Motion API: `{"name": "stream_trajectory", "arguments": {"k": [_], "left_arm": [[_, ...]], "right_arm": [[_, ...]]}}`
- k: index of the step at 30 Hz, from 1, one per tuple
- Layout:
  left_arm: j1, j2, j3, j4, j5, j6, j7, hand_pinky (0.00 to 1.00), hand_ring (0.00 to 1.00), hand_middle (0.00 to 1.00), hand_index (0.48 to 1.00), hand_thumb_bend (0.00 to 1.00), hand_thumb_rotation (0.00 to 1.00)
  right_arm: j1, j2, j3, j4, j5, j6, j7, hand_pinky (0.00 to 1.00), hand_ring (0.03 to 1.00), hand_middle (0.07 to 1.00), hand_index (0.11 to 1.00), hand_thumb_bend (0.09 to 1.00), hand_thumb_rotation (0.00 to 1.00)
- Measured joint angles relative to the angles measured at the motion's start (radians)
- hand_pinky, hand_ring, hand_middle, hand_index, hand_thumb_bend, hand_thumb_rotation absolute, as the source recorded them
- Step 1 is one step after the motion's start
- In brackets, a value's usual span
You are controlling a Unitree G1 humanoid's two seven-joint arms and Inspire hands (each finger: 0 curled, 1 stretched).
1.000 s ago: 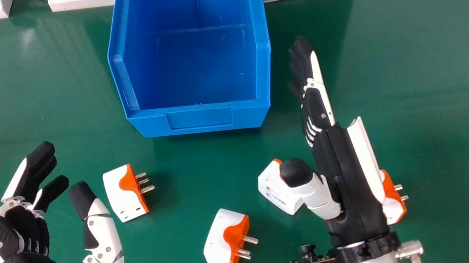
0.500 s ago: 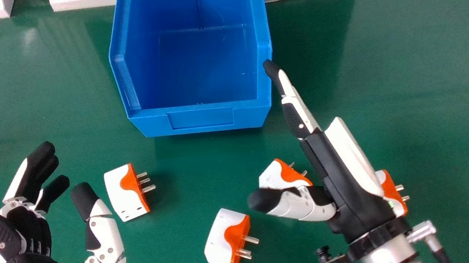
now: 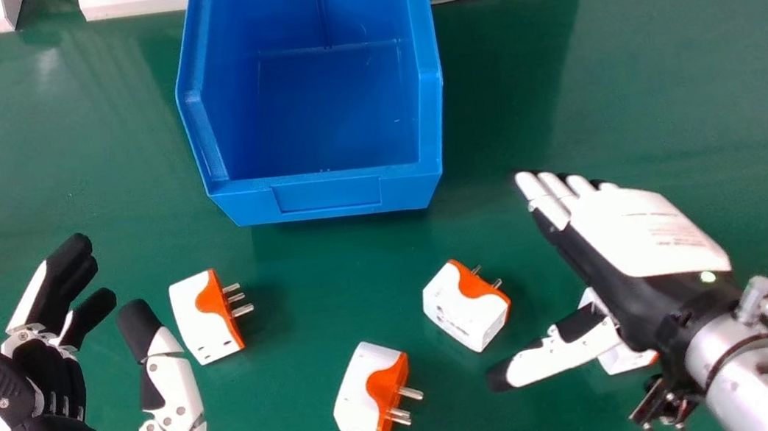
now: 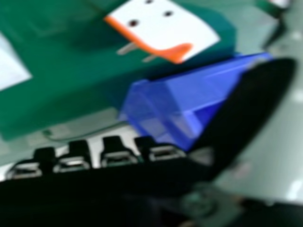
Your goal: Pick all objects and put in blue box
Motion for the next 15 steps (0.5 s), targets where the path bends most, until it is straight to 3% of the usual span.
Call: {"name": "stream_trajectory", "arguments": {"k": [9,15], "left_arm": [[-0.002,0.000,0.000,0.000,-0.007,0.001,-0.005,0.69,0.75,0.75,0.735,0.23,0.00],[-0.003,0.000,0.001,0.000,-0.011,0.003,-0.008,0.68,0.74,0.74,0.732,0.24,0.00]], "right_arm": [[-0.051,-0.061,-0.008,-0.005,0.013,0.048,0.122,1.00,1.000,1.000,0.984,1.000,0.40],[-0.072,-0.069,-0.005,0.025,0.035,0.077,0.133,1.00,1.000,1.000,0.987,1.000,0.37]]}}
